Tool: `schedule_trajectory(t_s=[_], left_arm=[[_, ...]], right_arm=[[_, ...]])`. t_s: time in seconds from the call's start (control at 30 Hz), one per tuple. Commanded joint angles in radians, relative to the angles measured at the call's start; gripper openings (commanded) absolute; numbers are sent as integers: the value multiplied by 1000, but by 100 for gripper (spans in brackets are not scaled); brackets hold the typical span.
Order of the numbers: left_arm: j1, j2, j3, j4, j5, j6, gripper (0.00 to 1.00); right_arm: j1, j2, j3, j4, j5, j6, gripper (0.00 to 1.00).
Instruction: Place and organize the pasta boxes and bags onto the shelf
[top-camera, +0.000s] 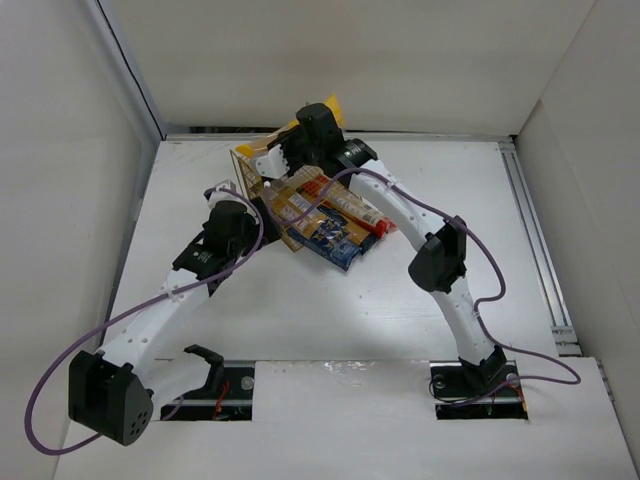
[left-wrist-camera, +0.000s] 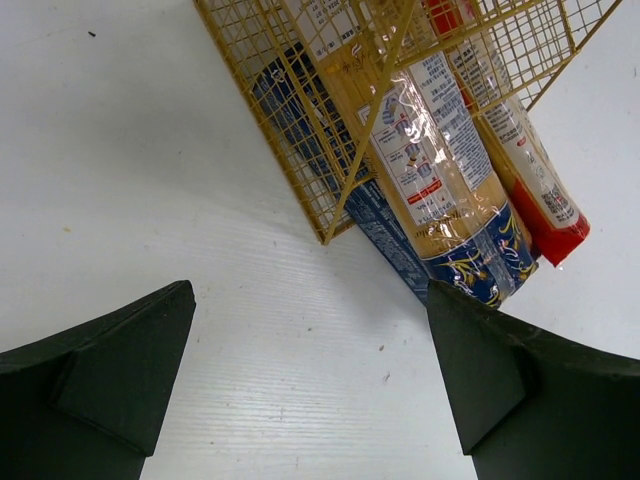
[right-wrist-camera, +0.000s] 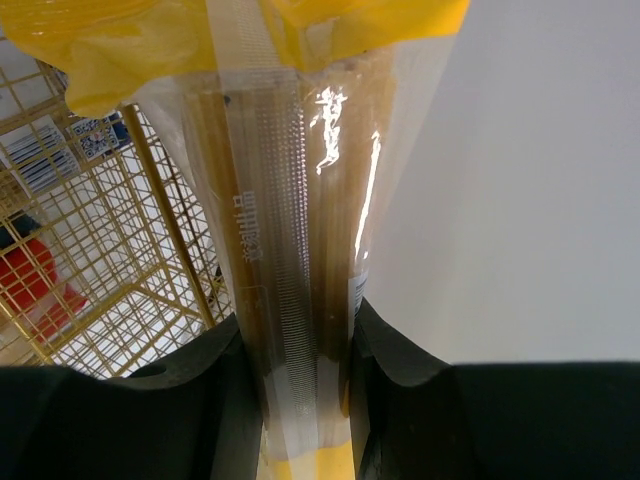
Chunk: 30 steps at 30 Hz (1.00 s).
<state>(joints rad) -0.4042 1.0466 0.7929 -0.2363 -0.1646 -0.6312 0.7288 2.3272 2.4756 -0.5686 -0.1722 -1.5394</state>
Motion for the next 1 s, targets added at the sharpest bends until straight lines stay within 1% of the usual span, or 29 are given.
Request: schedule_trajectory(t_s=[0.0,0.27,0.4,0.5,0.57,0.67,0.7,0.77,0.83,0.9,0.93,0.97], left_arm=[[2,-23,-7,31,-1,-9,100],[2,-23,-7,31,-1,-9,100],[2,-23,-17,31,-1,-9,100],[2,-23,-17,31,-1,-9,100],[2,-23,-17,31,-1,-9,100],[2,-33,-17,31,-1,-9,100],[2,-33,-17,31,-1,-9,100],[2,-33,-17,31,-1,-9,100],[2,-33,-17,31,-1,-9,100],[2,-33,-17,31,-1,-9,100],[2,-33,-17,31,-1,-9,100],[2,-33,-17,31,-1,-9,100]], right_arm=[[14,-32,83,177,2,-60,0],[23,7,83,199,11,-70,0],[34,18,83,211,57,-103,0],[34,18,54,211,57,-103,0],[43,18,28,202,101,-103,0],[43,-3,-4,202,112,-94,10],[43,-3,-16,202,125,-94,10],[52,-31,-41,191,135,-62,14],[52,-69,-93,209,135,-48,23],[61,-95,-133,220,135,-48,29],[61,-106,-147,220,145,-39,35],[61,-124,-162,234,145,-39,37]])
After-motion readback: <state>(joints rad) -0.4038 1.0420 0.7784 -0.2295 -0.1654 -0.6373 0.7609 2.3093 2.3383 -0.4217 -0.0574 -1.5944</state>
